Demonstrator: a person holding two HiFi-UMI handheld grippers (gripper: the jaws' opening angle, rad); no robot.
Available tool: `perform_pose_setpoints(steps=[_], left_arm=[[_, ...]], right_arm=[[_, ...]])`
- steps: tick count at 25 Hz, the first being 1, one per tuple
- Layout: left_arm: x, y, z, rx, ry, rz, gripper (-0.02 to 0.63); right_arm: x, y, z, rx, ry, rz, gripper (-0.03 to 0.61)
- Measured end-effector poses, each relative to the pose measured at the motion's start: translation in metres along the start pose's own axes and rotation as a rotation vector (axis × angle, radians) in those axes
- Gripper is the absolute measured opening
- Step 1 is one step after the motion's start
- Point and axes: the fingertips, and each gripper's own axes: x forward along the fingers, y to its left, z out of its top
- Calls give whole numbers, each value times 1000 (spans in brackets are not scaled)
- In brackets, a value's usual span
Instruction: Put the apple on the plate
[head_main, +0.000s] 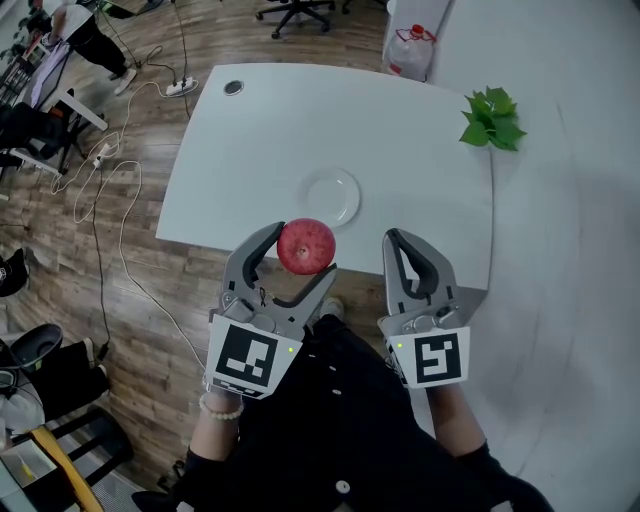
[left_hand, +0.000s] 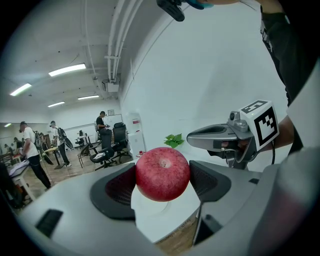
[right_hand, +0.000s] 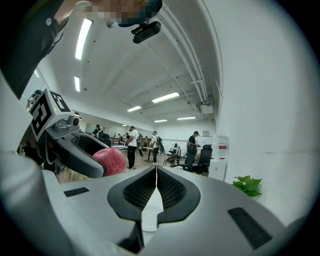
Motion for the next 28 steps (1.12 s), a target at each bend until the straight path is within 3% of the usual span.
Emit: perform_pose_setpoints(steps=[6,9,13,17,24,28], left_arm=[[5,2,4,36,-18,-13,351],[10,3,8,-4,-9,0,351],[15,4,9,71,-43,-35,350],[12,12,9,3,-21,-15,351],[19,30,7,-4,-22,-25,350],[30,42,6,72,-48,-66,351]], right_arm=[[-5,-6,0,-4,-1,-19,43],[-7,-11,-1,-7,-3,-34,43],[-7,-15,0,-10,-2,-50,43],[-2,-13,1,-10,2,-65,43],[14,-11,5,-21,14,-70,43],[28,-13,6,-28,22,-72,43]])
